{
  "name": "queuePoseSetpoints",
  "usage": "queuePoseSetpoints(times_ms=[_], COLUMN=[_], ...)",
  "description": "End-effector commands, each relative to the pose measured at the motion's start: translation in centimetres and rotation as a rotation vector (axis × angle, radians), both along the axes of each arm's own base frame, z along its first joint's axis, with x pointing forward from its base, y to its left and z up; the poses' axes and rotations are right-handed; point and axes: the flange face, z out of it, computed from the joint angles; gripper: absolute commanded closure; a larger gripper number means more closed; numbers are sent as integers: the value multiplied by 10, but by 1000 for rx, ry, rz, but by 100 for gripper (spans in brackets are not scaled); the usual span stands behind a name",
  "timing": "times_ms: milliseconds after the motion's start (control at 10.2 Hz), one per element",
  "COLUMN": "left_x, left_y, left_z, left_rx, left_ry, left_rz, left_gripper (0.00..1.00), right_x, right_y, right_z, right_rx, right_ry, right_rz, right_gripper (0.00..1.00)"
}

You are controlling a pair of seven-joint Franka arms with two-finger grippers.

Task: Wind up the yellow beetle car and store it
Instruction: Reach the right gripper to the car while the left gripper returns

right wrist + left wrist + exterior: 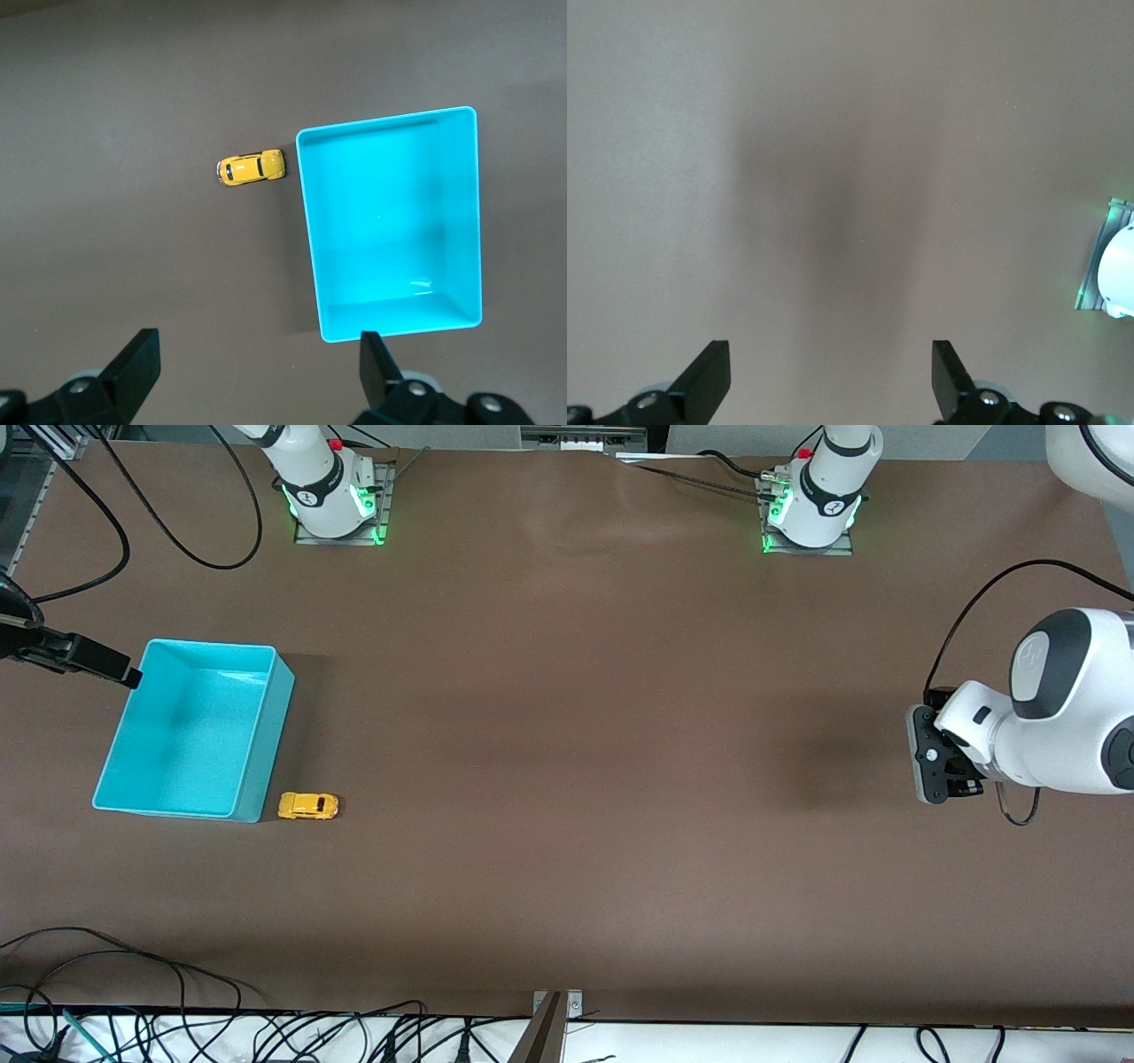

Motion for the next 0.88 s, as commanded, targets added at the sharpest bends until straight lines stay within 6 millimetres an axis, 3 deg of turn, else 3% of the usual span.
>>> queuePoseSetpoints(times_ms=[0, 196, 490, 784], left_x=[-10, -23, -36, -68], left_y=[-22, -31, -60, -84], left_z=[41, 60, 117, 174], left_rx=[25, 42, 74, 162], left_ry=[-42, -11, -37, -127], left_rz=[131, 333, 591, 869], left_gripper=[0, 0, 0, 0], right_x=[1, 7, 37, 68], right_y=[9, 43, 73, 102], right_z=[-5, -14, -68, -129], right_rx=[15, 8, 7, 10], right_ry=[11, 12, 13, -22], right_rz=[17, 90, 352, 688], right_gripper=[0, 0, 0, 0])
